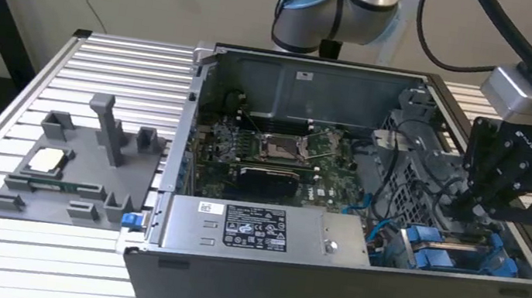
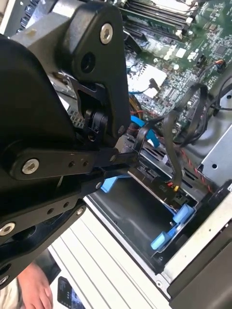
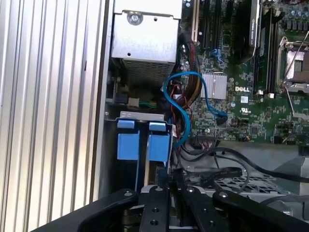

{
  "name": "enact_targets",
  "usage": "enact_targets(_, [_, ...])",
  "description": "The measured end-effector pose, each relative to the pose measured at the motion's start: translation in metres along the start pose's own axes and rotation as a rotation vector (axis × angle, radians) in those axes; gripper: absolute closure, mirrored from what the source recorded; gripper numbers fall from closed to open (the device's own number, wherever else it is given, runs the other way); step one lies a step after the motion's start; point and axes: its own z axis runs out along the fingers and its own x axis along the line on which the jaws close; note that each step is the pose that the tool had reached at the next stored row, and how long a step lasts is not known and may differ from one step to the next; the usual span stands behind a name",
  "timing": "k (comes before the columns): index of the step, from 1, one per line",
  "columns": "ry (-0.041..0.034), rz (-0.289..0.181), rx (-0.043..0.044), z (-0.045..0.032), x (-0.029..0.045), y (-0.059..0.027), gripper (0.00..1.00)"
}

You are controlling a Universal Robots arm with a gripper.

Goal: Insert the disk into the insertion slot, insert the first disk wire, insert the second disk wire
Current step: 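Insert the second disk wire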

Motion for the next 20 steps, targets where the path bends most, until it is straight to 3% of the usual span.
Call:
enact_targets(5, [0.0005,-0.003,0.0055,0.0035,0.0103,-0.0005,0.84])
enact_targets(11, [0.0015,-0.008,0.0162,0.0062,0.0114,0.0001,0.84])
enact_targets(17, [0.0052,-0.013,0.0679,0.0117,0.0108,0.0069,0.84])
enact_targets(20, [0.006,-0.014,0.0792,0.0131,0.0095,0.0107,0.84])
